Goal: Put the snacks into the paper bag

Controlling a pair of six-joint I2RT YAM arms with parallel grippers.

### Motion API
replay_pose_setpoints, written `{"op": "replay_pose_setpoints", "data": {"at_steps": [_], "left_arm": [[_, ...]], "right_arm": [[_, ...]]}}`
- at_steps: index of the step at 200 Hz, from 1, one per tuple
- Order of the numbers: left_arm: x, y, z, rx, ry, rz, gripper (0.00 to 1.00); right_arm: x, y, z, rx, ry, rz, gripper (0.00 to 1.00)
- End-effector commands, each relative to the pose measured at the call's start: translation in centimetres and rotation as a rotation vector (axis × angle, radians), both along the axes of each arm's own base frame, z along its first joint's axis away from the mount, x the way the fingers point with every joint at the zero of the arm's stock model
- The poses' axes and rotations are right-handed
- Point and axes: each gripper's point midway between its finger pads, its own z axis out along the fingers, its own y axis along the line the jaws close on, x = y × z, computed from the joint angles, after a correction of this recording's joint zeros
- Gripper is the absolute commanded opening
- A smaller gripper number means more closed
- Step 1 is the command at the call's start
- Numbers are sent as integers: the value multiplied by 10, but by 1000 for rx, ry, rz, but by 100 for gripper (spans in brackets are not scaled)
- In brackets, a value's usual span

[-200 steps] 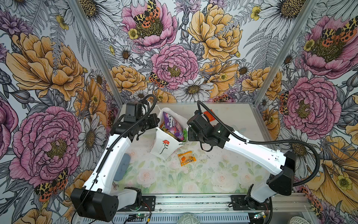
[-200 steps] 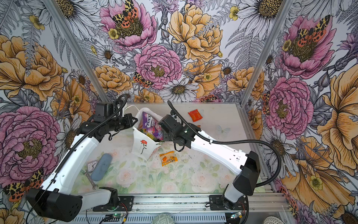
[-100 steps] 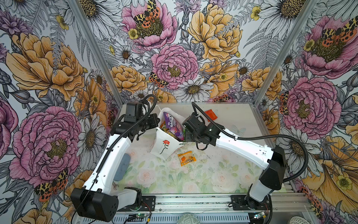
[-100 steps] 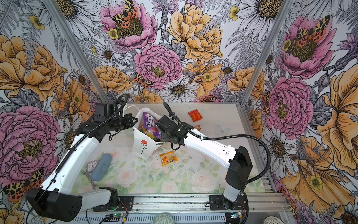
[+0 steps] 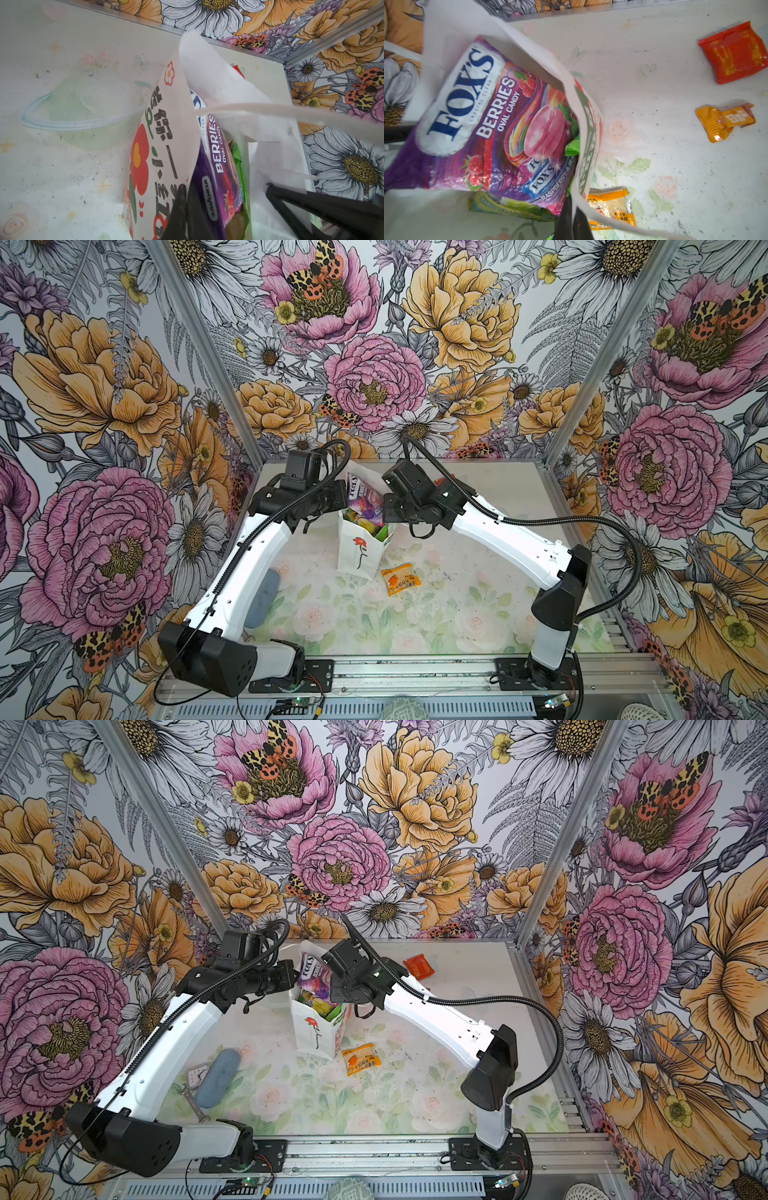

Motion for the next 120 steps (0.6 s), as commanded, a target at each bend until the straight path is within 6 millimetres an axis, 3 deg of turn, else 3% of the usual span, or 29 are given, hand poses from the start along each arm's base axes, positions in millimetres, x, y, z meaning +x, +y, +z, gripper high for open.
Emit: {"op": "replay_pose_setpoints", "data": {"at_steps": [1,33,39,90,120], "left_arm": [[3,-4,44,-50,-109,20,3],[13,-22,28,-80,-46,-17,3],[15,-25,23,-73,-35,-23,3],[33,-24,-22,-20,100,-10,1],[37,-22,-10,7,74,2,1]], "right_arm": [[22,14,70,159,-163,27,0],[38,11,67,179,-139,34,0],[51,1,63,184,-127,14,0],[85,-2,16,147,-29,17,0],[94,3,5,130,-15,23,0]]}}
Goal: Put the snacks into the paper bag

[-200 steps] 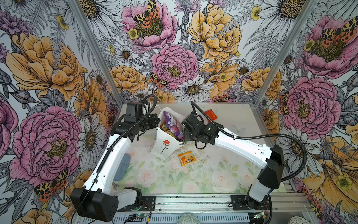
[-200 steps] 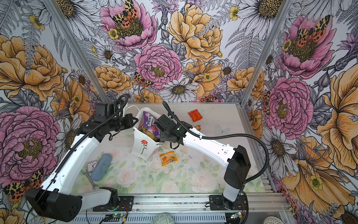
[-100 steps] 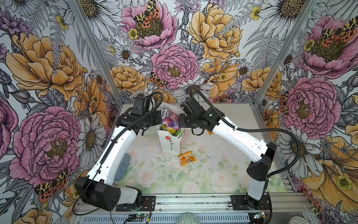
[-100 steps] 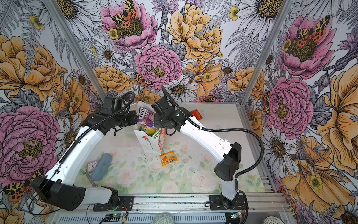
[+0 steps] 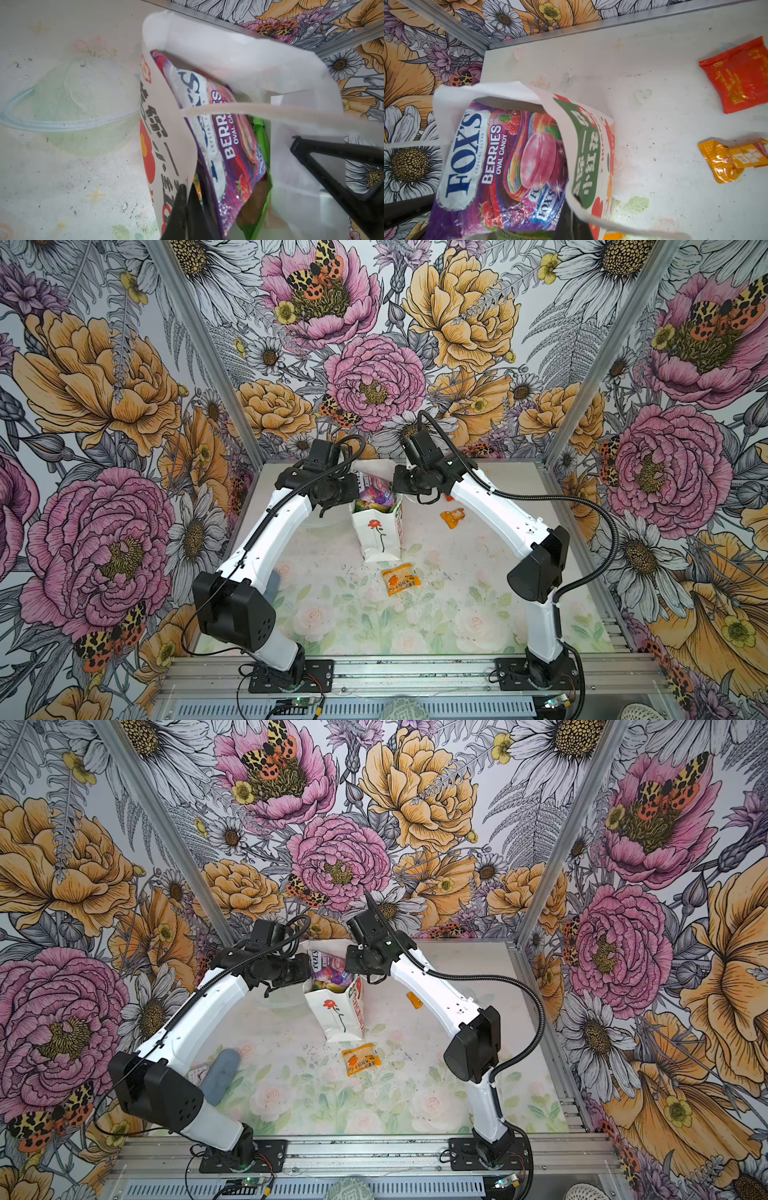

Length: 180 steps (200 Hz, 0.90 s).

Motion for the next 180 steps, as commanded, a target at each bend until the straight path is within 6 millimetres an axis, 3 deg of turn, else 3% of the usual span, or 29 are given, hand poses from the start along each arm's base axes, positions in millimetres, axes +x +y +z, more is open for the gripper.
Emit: {"op": "replay_pose_setpoints", "data": {"at_steps": [1,43,71,88,103,118,180], "left_arm": [[-3,-2,29,-22,-51,-6,1],[8,13,40,-49,-65,43,2],[15,13,29,-40,-42,43,1],[16,17,22,-34,-29,50,2],[17,20,19,-22,-28,50,1],[17,21,19,-20,-46,47,1],[11,16,14,-67,-61,15,1]], "right_arm": [[10,20,26,63,-90,47,0],[16,24,38,81,-121,45,0],[19,21,41,73,-137,32,6],[19,21,39,70,-133,38,17],[16,21,38,59,-127,51,37],[12,16,43,25,-137,51,47],[-18,2,80,-16,-195,78,61]]}}
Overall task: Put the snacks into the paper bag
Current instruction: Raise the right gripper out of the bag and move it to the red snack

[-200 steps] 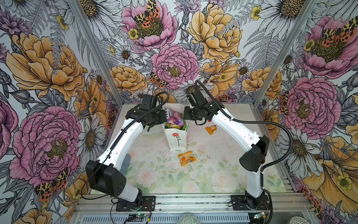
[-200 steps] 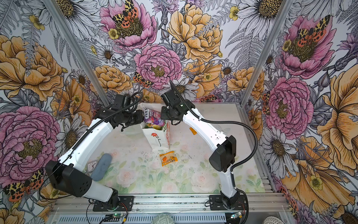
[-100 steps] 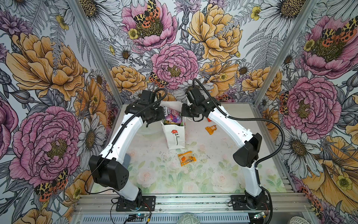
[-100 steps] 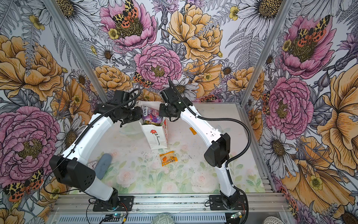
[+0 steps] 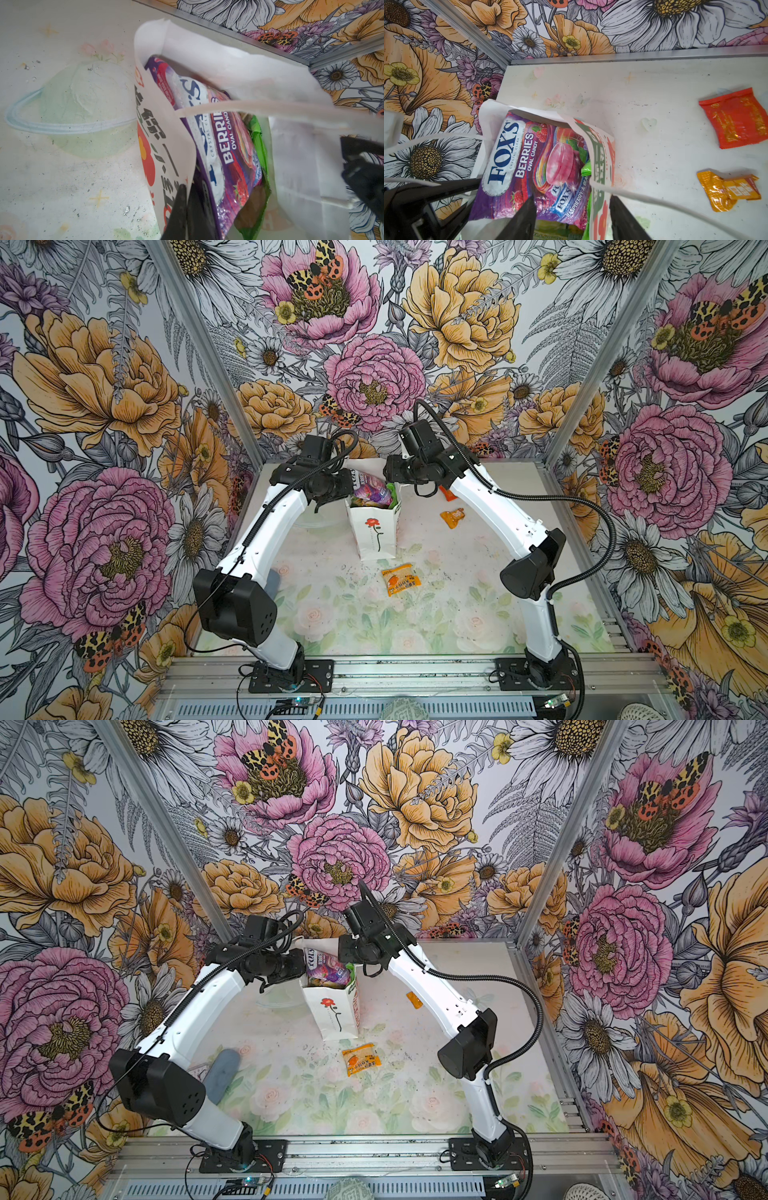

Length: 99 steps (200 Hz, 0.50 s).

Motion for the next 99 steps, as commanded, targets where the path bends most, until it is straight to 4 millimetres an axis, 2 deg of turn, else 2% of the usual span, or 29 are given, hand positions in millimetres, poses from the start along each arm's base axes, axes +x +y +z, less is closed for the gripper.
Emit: {"op": "replay_pose_setpoints", "data": {"at_steps": [1,40,76,99], "left_arm": [[1,0,13,-34,-65,-19,1],[-3,-8,24,-83,-106,-46,1],[-6,-10,30,-108,-136,-54,1],[-6,-9,30,-105,-142,-47,1]], "right_arm": [[-22,-7,43,8,-74,27,61],[-50,7,65,55,-91,88,62],[-60,12,75,74,-104,121,62],[-71,11,92,103,-125,151,62]]}}
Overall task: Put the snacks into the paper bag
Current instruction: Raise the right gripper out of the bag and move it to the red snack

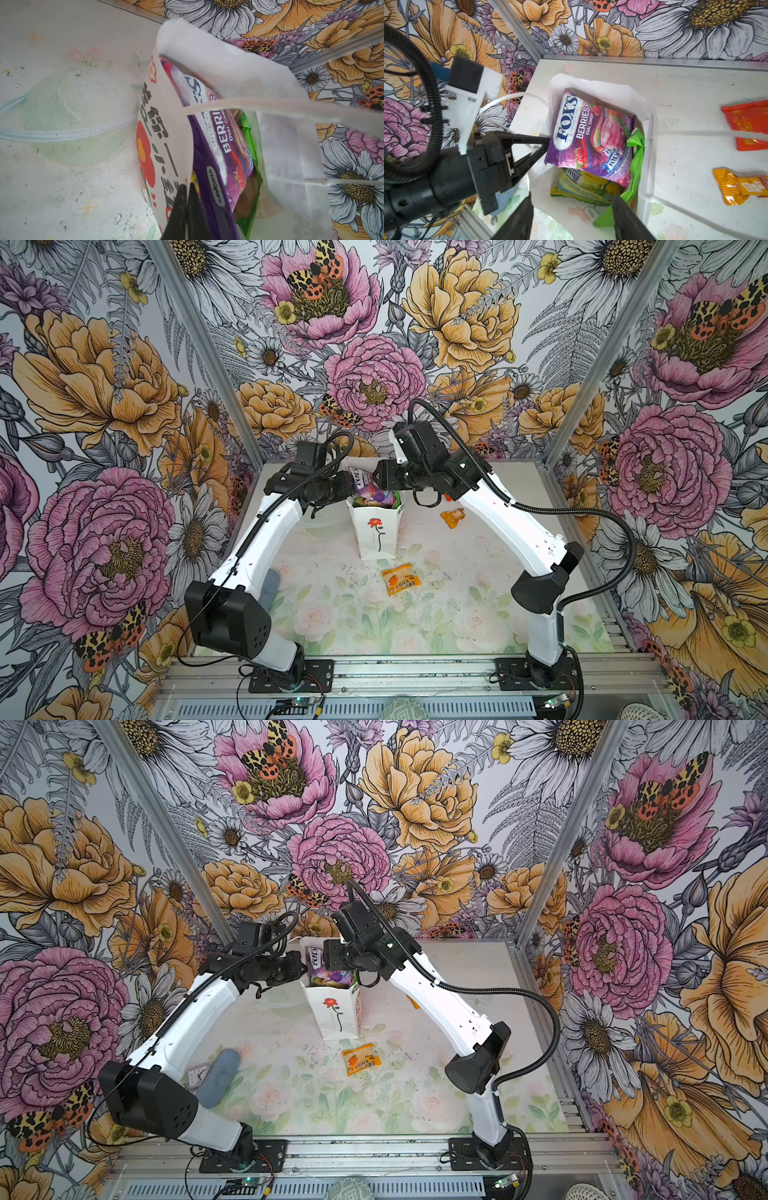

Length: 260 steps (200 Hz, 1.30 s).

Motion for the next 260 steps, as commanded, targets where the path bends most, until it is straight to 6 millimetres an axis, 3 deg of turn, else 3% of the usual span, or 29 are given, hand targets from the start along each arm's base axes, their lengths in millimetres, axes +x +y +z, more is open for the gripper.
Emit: {"op": "replay_pose_setpoints", "data": {"at_steps": [1,31,64,98,119,138,171,213,260], "left_arm": [[1,-4,22,-47,-76,-17,1],[2,0,16,-47,-59,1,1],[3,4,14,-48,-53,15,1],[5,8,14,-40,-54,27,1],[5,7,14,-51,-50,23,1],[5,10,13,-34,-56,33,2],[5,9,13,-29,-59,30,1],[4,7,10,-9,-58,27,1],[4,4,4,6,-49,22,2]], "right_arm": [[-15,-8,39,53,-62,36,62],[-29,-40,60,13,-140,11,61],[-36,-118,56,-104,-197,-153,61],[-28,-198,4,-181,-175,-331,61],[-9,-237,-36,-184,-157,-426,62],[18,-259,-67,-163,-111,-470,64],[71,-282,-114,-158,5,-481,68],[135,-278,-174,-174,113,-395,72],[197,-272,-223,-192,133,-321,82]]}}
